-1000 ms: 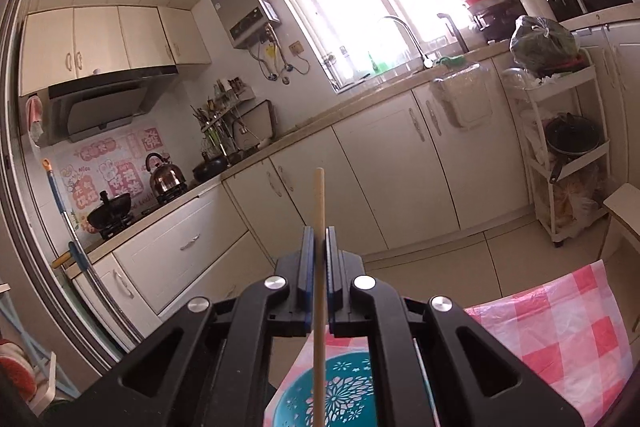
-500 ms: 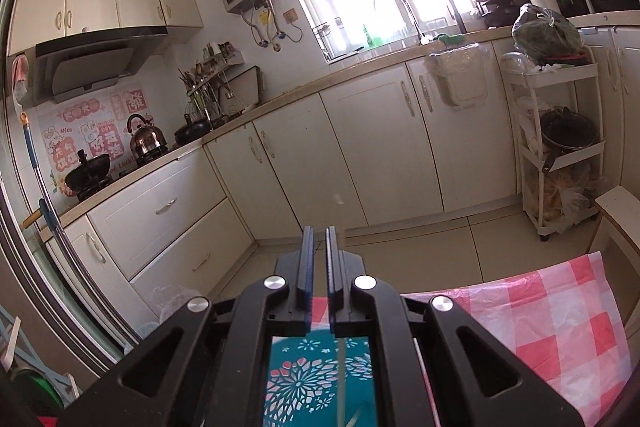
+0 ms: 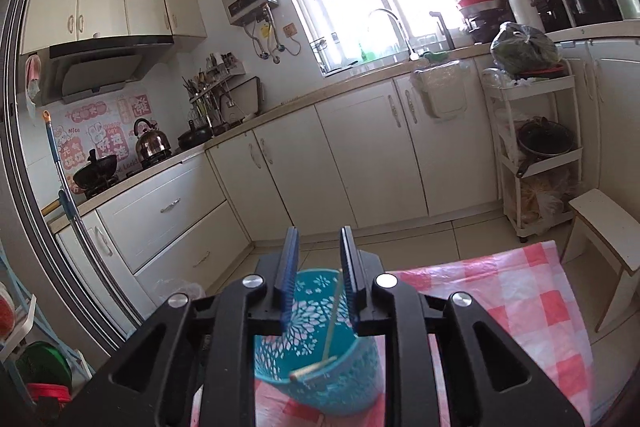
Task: Organize utensils
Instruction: 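Lift the stick over the teal basket and open the right tool, then lower the left tool to the sticks while the right tool hovers over one stick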
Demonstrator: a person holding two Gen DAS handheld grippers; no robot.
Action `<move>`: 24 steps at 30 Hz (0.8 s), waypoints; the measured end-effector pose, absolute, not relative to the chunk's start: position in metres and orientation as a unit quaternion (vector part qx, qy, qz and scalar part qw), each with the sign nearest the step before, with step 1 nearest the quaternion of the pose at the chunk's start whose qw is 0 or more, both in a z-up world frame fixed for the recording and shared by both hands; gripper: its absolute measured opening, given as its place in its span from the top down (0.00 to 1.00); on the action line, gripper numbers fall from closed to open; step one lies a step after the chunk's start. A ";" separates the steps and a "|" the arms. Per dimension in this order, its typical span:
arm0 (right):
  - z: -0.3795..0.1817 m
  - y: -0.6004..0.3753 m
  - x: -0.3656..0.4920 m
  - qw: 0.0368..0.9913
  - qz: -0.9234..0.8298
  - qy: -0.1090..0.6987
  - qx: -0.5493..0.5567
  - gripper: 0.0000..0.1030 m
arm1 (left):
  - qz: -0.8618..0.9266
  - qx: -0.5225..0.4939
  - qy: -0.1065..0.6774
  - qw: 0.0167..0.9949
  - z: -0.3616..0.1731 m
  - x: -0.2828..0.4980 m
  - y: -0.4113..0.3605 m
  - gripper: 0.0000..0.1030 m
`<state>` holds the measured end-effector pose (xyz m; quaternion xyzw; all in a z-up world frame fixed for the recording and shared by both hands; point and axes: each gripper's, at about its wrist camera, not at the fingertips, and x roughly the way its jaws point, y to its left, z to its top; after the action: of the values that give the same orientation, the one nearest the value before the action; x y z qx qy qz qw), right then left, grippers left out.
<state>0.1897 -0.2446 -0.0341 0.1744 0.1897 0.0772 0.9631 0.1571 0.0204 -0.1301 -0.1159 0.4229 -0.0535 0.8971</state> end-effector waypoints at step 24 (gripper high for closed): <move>-0.208 -0.185 0.162 0.874 0.066 0.479 0.049 0.91 | -0.070 -0.071 0.448 0.888 -0.138 0.172 -0.015 0.16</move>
<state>0.1624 -0.1849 -0.2075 0.0494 0.4790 0.0665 0.8739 0.1721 -0.0147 -0.1379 -0.0714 0.4482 -0.0696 0.8884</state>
